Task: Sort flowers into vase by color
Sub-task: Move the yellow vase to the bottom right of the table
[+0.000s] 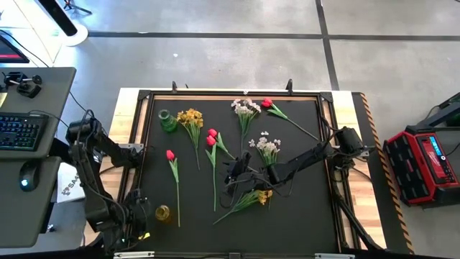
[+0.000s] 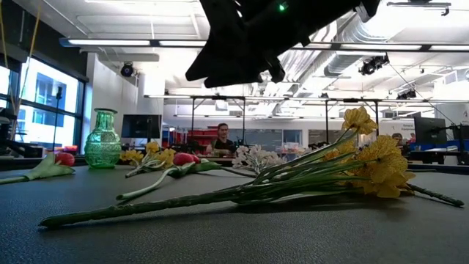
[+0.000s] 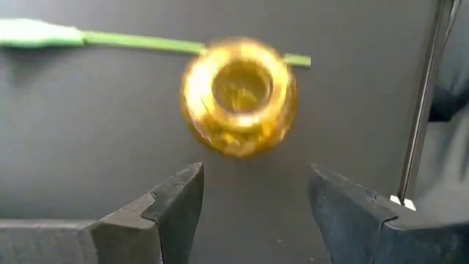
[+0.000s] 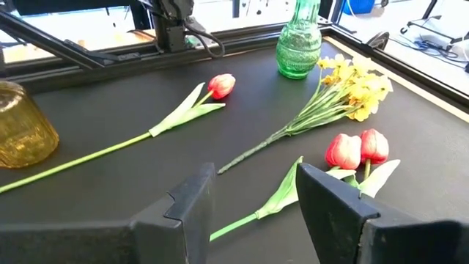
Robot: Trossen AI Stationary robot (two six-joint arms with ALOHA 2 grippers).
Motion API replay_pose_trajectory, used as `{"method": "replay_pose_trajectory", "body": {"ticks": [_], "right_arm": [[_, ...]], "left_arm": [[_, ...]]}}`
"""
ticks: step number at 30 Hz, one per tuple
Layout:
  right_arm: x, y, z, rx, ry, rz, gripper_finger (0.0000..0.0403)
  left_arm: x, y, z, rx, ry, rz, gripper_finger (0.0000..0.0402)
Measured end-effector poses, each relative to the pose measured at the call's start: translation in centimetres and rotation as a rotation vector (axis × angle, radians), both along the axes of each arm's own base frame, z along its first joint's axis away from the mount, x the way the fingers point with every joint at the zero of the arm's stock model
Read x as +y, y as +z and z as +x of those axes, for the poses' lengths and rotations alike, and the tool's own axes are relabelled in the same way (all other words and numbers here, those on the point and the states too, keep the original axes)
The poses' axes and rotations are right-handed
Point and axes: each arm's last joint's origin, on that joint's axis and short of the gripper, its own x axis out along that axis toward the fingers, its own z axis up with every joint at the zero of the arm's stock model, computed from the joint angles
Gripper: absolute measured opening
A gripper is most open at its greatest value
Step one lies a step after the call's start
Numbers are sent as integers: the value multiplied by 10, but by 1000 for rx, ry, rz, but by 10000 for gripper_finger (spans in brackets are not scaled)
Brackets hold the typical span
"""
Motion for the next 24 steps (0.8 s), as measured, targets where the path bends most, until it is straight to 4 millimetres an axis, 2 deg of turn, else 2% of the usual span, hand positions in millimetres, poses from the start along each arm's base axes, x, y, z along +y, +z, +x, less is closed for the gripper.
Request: {"method": "replay_pose_trajectory", "body": {"ticks": [5,15,24], "right_arm": [[0,2,1,-20,-1,6,177],[-5,2,3,-29,-5,19,177],[-4,2,3,-28,25,51,177]], "left_arm": [[0,-20,-7,-35,-17,-39,228],[13,-39,-15,-217,-90,104,228],[14,-51,-11,-354,-152,109,228]]}}
